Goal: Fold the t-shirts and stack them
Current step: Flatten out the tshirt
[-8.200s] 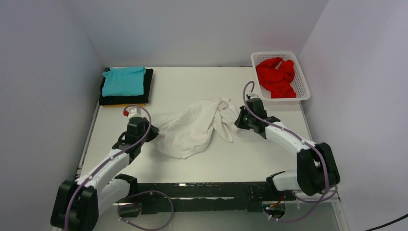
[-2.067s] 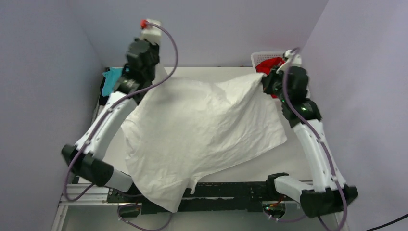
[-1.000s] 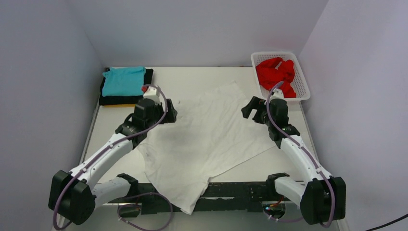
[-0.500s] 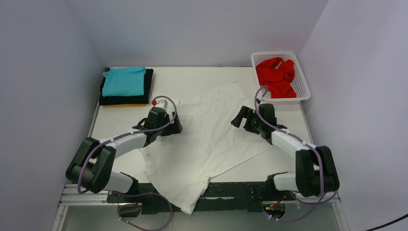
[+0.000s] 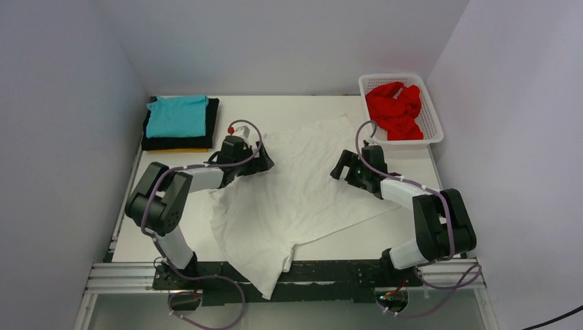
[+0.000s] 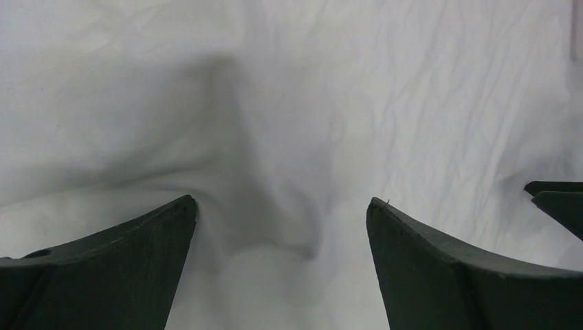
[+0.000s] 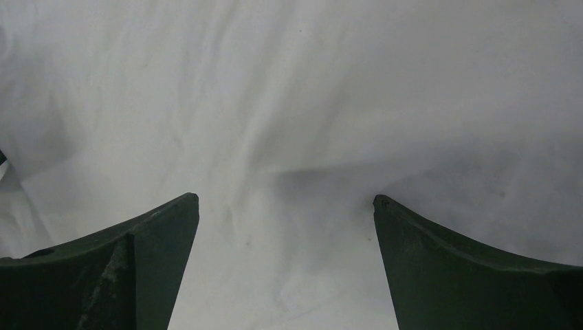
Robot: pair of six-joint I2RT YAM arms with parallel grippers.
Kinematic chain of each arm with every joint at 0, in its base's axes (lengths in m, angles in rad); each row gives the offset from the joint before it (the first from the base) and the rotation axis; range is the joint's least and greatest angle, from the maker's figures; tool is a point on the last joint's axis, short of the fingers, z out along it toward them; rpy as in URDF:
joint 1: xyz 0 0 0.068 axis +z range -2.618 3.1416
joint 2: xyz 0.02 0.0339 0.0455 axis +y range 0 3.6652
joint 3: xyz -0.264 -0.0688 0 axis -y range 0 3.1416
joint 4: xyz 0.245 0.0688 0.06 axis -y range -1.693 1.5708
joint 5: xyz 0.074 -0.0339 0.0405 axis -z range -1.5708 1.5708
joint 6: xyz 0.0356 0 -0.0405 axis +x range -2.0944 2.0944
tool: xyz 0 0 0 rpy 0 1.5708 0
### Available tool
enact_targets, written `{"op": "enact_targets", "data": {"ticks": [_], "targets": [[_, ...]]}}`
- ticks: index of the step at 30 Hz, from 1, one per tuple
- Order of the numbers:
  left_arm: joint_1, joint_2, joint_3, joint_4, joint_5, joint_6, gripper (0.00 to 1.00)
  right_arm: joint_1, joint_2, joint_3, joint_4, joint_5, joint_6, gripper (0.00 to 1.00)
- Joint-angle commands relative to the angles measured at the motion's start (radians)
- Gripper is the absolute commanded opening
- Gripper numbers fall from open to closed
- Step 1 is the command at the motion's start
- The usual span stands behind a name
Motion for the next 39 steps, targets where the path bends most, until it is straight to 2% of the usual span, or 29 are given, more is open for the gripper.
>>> {"op": "enact_targets", "data": {"ticks": [1,9,12,15,23,27,30,32,35,37,39], "targets": [[0.026,0.112,0.027,-0.09,0.061,-0.016,0.99,-0.004,0.054,0.065,0.018,0.091,-0.002,1.0],[0.076,0.202,0.225,-0.23,0.141,0.027,0.99,-0.022,0.129,0.17,-0.034,0.16,-0.02,1.0],[0.087,0.26,0.35,-0.347,0.107,0.063,0.99,-0.037,0.151,0.201,-0.04,0.155,-0.015,1.0],[0.104,0.35,0.484,-0.433,0.135,0.059,0.99,-0.05,0.171,0.213,-0.023,0.119,0.013,1.0],[0.13,0.514,0.822,-0.587,0.12,0.095,0.99,-0.075,0.143,0.157,-0.083,0.123,0.067,1.0],[0.132,0.568,0.913,-0.623,0.145,0.125,0.99,-0.077,0.12,0.113,-0.116,0.097,0.079,1.0],[0.131,0.537,0.852,-0.603,0.198,0.125,1.0,-0.077,0.091,0.118,-0.171,0.121,0.062,1.0],[0.131,0.484,0.726,-0.587,0.214,0.128,1.0,-0.077,0.055,0.116,-0.224,0.19,0.055,1.0],[0.131,0.358,0.519,-0.505,0.267,0.12,0.99,-0.085,-0.012,0.088,-0.294,0.214,0.056,1.0],[0.13,0.296,0.412,-0.439,0.286,0.117,0.99,-0.091,-0.067,0.049,-0.301,0.205,0.056,1.0],[0.13,0.271,0.393,-0.422,0.268,0.132,0.99,-0.095,-0.105,0.018,-0.265,0.188,0.042,1.0]]}}
